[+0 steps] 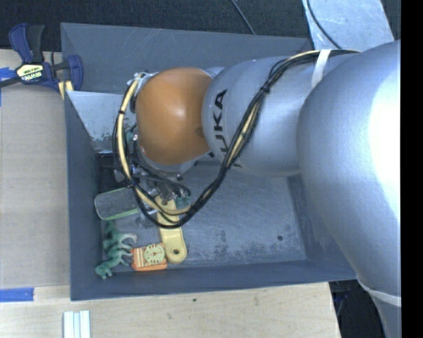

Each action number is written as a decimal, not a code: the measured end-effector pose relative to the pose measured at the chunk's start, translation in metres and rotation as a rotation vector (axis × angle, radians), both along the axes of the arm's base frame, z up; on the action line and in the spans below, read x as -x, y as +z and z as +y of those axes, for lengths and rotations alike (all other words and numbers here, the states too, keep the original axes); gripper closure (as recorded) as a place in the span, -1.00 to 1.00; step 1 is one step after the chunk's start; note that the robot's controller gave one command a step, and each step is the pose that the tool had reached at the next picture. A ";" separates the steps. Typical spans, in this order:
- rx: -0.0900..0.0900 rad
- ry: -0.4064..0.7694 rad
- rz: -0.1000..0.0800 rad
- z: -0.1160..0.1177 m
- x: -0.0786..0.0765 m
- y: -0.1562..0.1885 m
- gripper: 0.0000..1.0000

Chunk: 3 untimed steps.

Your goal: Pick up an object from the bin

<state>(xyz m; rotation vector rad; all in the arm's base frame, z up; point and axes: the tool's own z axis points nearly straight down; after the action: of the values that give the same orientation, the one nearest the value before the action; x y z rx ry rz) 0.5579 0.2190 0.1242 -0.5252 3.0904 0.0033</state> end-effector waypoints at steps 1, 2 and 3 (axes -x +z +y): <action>0.004 0.051 0.009 -0.008 0.005 -0.025 -1.00; 0.001 0.277 -0.003 0.004 0.019 -0.053 -1.00; 0.009 0.291 0.009 0.018 0.040 -0.055 1.00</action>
Offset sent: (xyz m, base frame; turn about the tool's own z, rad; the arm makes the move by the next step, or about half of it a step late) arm -0.0199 0.0035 -0.0542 -0.2780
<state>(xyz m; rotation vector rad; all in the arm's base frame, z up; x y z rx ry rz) 0.5180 0.2372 0.0693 -0.9716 2.9915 -0.0066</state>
